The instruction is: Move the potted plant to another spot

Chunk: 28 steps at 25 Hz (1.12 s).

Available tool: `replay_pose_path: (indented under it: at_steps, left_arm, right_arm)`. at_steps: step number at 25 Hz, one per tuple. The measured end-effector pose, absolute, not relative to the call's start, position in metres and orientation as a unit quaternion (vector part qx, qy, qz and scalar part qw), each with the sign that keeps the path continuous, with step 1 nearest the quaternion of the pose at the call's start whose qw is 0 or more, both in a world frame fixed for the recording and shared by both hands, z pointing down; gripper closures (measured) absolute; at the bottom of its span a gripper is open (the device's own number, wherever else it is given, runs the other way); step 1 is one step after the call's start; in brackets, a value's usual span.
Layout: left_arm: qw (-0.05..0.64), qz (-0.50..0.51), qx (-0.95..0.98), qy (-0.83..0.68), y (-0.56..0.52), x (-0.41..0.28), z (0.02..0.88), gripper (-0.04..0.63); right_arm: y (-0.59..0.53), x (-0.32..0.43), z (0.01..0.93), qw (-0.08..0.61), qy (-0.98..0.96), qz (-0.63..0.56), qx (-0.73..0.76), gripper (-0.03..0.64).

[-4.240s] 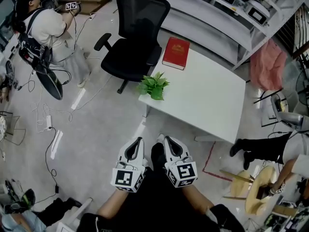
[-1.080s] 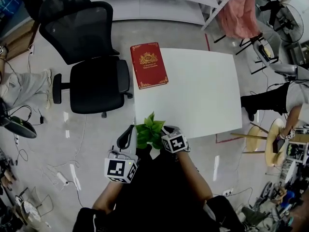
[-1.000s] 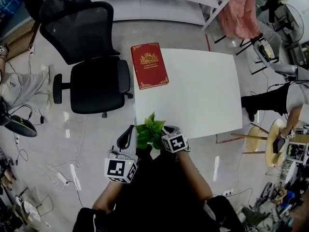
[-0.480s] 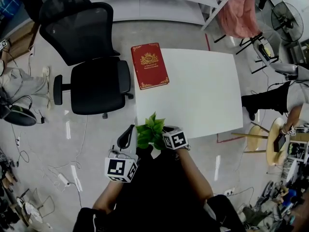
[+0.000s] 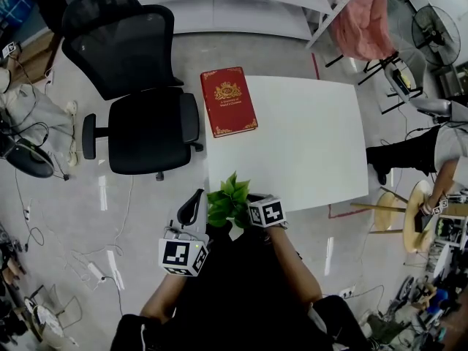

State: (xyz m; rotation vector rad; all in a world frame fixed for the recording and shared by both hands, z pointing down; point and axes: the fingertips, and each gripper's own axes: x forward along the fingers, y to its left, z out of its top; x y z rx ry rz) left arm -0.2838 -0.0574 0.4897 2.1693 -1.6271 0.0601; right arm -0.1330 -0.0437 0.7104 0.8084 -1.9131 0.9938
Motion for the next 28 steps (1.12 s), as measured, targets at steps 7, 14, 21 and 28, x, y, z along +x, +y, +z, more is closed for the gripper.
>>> replay_pose_path:
  at_steps: [7, 14, 21, 28]
  left_arm:
    - [0.214, 0.023, 0.781, -0.586, -0.057, -0.282, 0.490, 0.577]
    - [0.215, 0.026, 0.783, -0.583, -0.058, -0.279, 0.492, 0.577]
    - [0.214, 0.032, 0.794, -0.568, -0.065, -0.262, 0.495, 0.577]
    - [0.209, 0.028, 0.797, -0.566, -0.076, -0.221, 0.487, 0.577]
  right_arm:
    - [-0.043, -0.134, 0.707, 0.392, -0.758, 0.411, 0.319, 0.592]
    - [-0.046, -0.131, 0.702, 0.370, -0.758, 0.430, 0.323, 0.594]
    - [-0.054, -0.112, 0.692, 0.351, -0.756, 0.435, 0.340, 0.594]
    - [-0.072, -0.067, 0.681, 0.323, -0.758, 0.442, 0.355, 0.594]
